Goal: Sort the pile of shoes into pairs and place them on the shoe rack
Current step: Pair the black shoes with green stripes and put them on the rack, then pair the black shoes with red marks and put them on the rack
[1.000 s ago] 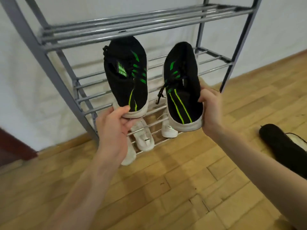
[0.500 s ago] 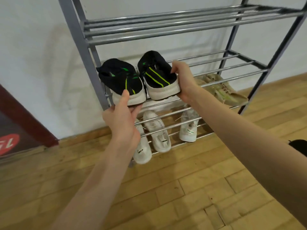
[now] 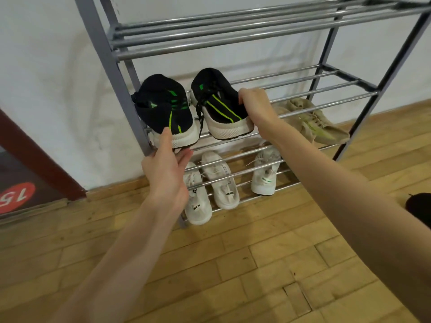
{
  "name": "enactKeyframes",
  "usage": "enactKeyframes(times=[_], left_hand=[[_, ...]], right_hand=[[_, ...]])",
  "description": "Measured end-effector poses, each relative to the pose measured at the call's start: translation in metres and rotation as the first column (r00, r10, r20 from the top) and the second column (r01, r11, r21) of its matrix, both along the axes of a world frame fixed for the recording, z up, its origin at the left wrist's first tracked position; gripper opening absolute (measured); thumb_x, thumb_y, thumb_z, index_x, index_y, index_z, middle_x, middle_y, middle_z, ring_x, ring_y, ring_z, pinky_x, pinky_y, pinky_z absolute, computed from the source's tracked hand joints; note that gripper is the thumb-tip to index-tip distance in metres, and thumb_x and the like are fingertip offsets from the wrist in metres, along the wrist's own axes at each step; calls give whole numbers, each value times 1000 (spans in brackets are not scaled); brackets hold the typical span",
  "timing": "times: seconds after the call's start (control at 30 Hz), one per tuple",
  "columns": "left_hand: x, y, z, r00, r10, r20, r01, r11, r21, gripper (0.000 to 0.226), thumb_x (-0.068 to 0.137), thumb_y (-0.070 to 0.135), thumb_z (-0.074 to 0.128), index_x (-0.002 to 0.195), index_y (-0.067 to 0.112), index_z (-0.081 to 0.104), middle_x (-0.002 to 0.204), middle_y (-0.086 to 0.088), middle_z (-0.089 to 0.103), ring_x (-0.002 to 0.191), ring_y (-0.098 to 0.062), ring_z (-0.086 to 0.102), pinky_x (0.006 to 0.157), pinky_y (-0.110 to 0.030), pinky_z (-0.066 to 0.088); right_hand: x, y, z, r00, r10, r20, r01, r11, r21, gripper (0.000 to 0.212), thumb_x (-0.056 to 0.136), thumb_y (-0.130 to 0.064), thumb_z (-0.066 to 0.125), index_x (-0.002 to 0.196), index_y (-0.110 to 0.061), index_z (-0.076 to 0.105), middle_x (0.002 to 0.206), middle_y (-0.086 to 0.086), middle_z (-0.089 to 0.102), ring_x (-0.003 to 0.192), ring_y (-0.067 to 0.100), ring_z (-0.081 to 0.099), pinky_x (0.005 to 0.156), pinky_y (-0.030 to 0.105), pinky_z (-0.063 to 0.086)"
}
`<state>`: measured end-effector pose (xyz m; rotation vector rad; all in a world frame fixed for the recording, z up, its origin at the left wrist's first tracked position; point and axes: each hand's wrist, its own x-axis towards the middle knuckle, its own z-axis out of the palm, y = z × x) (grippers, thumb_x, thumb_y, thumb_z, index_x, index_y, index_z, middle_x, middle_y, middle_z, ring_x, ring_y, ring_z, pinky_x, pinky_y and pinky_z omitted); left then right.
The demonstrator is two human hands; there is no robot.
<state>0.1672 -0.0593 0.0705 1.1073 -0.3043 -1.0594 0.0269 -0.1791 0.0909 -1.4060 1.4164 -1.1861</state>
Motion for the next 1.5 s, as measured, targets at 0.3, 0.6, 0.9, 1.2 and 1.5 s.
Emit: enactKeyframes(times=[0.3, 0.6, 0.9, 1.2, 1.5], left_hand=[[-65, -2, -88, 737, -501, 453, 440, 865, 241, 7, 89, 14, 58, 87, 10, 53, 80, -7, 57, 68, -19, 60, 63, -33, 51], [-186, 7, -178, 325, -847, 421, 717, 511, 474, 17, 89, 8, 55, 75, 14, 49, 73, -5, 57, 61, -16, 58, 60, -33, 50], [-260, 34, -219, -55, -903, 425, 819, 202, 536, 9, 88, 11, 56, 80, 15, 54, 77, -3, 60, 71, -19, 59, 63, -33, 49], [-314, 66, -234, -126, -931, 341, 845, 80, 529, 7, 88, 8, 56, 83, 13, 55, 79, -5, 61, 73, -19, 60, 65, -33, 49], [-308, 68, -249, -85, -965, 248, 828, 70, 557, 3, 90, 8, 54, 88, 8, 57, 85, -10, 63, 71, -19, 60, 62, -31, 50]], right_hand=[[-87, 81, -82, 932, -229, -283, 48, 848, -527, 24, 86, -8, 53, 107, -5, 65, 109, 8, 54, 101, 18, 51, 85, 18, 41], [-246, 220, -220, 788, -375, -488, 438, 899, 16, 21, 90, -7, 53, 105, -16, 65, 116, 3, 53, 105, 11, 49, 83, 13, 43], [-354, 329, -272, 372, -495, -785, 834, 550, 48, 62, 81, -6, 64, 138, -11, 42, 156, 8, 22, 146, 29, 15, 117, 48, 13], [-408, 348, -286, 339, -147, -929, 815, 539, 212, 94, 74, -16, 70, 151, -14, 15, 163, 4, 3, 147, 34, -14, 117, 54, -3], [-394, 327, -274, 337, -242, -910, 842, 510, 176, 70, 75, -5, 69, 137, -11, 39, 133, 13, 47, 129, 34, 35, 111, 47, 19]])
